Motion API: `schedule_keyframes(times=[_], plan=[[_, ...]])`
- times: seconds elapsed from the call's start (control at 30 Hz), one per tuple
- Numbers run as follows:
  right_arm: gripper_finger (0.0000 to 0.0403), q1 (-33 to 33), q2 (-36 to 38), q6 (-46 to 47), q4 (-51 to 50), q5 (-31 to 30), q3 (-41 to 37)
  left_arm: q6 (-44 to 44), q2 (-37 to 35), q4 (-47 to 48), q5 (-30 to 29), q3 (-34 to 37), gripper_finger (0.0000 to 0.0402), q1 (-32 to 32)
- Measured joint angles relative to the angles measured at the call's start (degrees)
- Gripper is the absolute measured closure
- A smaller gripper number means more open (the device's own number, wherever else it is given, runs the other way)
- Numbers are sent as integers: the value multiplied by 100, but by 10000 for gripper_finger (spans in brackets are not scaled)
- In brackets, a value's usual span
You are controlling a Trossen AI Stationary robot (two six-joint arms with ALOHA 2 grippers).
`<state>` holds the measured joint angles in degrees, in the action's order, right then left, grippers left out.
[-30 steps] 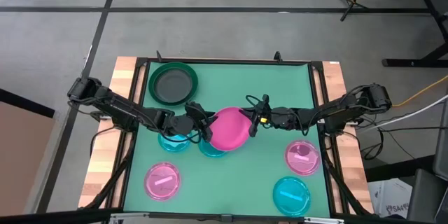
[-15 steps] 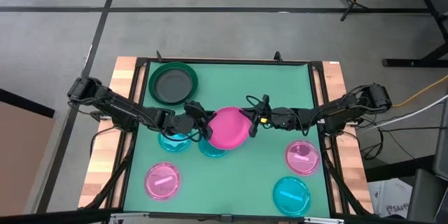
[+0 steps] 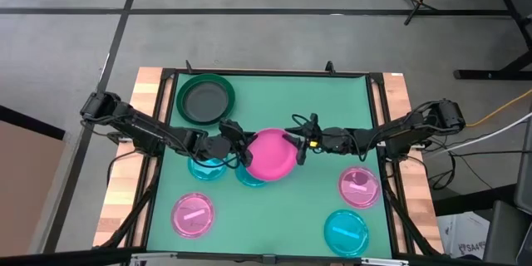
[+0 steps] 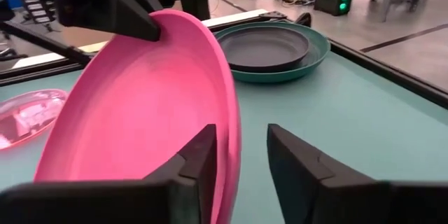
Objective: Stack plastic plates
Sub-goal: Stack the pink plate on top of the black plate
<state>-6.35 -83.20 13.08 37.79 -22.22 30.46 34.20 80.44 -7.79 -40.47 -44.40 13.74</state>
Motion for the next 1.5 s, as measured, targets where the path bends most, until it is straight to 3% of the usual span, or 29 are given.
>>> schedule_keyframes(times=[0.43, 0.7, 1.0, 1.3, 1.5], plan=[[274, -2, 249, -377, -37, 258, 0, 15, -15, 232, -73, 0, 386, -2], [274, -1, 750, -1183, -124, 232, -2, 17, -28, 280, -45, -2, 389, -57], [274, 0, 1645, -1781, -1177, 219, -4, -35, -193, 457, 164, -8, 389, -347], [274, 0, 2577, -1812, -2379, 227, -24, -42, -1158, 1784, 413, -9, 389, -1059], [274, -2, 2702, -1810, -2599, 366, -3, -38, -1961, 2780, 523, -9, 389, -1819]])
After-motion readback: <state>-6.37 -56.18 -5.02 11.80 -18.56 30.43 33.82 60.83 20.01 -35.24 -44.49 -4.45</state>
